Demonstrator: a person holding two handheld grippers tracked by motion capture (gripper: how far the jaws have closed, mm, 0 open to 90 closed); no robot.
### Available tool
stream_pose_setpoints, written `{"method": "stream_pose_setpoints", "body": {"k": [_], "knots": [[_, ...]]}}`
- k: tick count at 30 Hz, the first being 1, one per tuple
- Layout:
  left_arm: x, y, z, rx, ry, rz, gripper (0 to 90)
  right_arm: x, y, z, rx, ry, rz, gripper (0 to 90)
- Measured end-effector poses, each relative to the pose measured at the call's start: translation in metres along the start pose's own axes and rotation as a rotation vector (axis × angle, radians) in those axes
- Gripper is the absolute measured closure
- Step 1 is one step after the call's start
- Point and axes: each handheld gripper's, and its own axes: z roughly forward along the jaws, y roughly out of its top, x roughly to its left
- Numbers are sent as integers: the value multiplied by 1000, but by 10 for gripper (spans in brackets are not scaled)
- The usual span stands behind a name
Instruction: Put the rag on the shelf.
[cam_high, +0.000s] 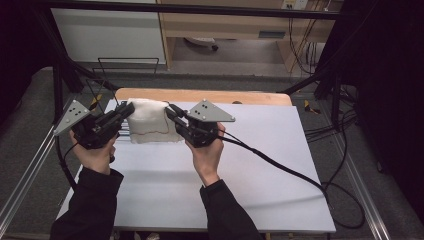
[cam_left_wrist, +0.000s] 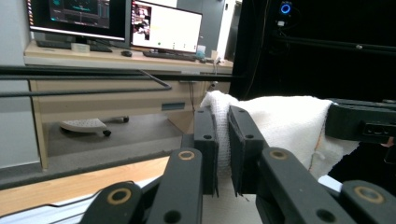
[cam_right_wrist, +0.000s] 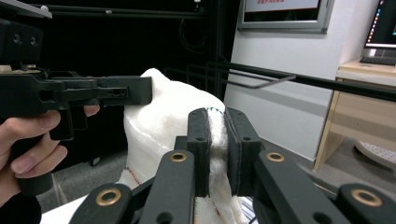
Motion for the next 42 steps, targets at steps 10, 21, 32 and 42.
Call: {"method": "stream_pose_setpoints", "body": {"k": [10, 21, 32, 42], "knots": [[11, 15, -5, -41, 12, -12, 823, 5, 14, 15, -28, 0, -15, 813], [21, 38, -8, -67, 35, 7, 823, 10, 37, 29, -52, -4, -34, 813], [27, 53, -8, -98, 51, 17, 822, 10, 52, 40, -86, -8, -29, 813], [38, 69, -6, -111, 68, 20, 822, 9, 66, 55, -95, -7, -32, 813]]}}
